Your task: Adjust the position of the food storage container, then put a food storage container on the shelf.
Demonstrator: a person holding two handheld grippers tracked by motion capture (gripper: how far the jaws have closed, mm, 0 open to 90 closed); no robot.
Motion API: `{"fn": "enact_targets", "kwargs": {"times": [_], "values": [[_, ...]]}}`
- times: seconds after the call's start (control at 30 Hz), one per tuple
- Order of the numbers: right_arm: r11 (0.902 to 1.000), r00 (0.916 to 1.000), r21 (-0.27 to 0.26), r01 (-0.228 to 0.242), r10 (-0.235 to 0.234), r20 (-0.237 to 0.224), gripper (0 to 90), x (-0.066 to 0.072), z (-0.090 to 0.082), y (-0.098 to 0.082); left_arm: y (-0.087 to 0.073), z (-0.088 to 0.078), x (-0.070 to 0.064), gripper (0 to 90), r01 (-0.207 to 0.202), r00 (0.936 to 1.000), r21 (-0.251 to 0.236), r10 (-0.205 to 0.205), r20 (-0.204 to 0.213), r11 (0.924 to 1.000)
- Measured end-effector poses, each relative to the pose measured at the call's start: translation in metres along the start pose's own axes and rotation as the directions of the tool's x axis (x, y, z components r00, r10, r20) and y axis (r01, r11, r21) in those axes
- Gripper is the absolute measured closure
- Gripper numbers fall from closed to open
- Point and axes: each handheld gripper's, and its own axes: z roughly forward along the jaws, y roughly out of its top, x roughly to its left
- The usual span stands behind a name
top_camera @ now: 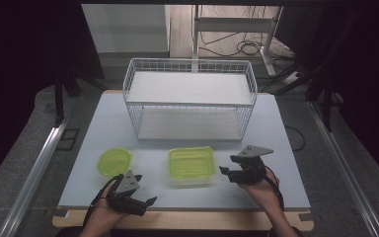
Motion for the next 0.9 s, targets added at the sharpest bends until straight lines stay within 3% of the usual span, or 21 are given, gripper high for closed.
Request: {"fn": "enact_targets", "kwargs": {"times": [0.1, 0.2, 0.27, 0.5, 0.7, 0.73, 0.9], "values": [[0.9998, 0.9999, -0.018, -0.001, 0.001, 0.012, 22.5, 0.001, -0.001, -0.005, 0.0, 0.0, 0.0, 9.0, 0.001, 1.0, -0.002, -0.001, -0.006, 1.0], [0.9989, 0.9992, -0.033, -0.034, 0.033, -0.023, 15.2, 0.003, -0.003, -0.01, -0.001, 0.0, 0.0, 8.9, -0.005, 0.9999, 0.003, 0.005, -0.01, 1.0], [0.9989, 0.9985, -0.023, -0.04, 0.039, -0.037, 13.1, 0.003, -0.003, -0.014, -0.001, 0.0, 0.0, 8.8, -0.004, 1.0, 0.005, 0.004, -0.008, 1.0], [0.9984, 0.9985, 0.022, -0.052, 0.053, -0.015, 5.1, 0.004, 0.002, -0.015, -0.001, 0.002, -0.001, 8.8, -0.009, 1.0, 0.011, 0.009, -0.002, 0.9999], [0.997, 0.9976, 0.033, -0.07, 0.07, 0.0, 7.4, 0.006, 0.003, -0.01, -0.001, 0.002, -0.001, 8.8, -0.01, 0.9999, 0.016, 0.01, -0.001, 0.9998], [0.9951, 0.9954, 0.026, -0.095, 0.095, -0.002, 12.2, 0.005, 0.002, -0.008, -0.001, 0.002, -0.001, 8.9, -0.009, 1.0, 0.014, 0.009, -0.003, 0.9999], [0.9901, 0.99, 0.043, -0.134, 0.135, -0.039, 21.7, -0.001, 0.005, -0.006, -0.001, 0.003, -0.002, 8.9, -0.018, 0.9998, 0.024, 0.018, -0.007, 0.9996]]}}
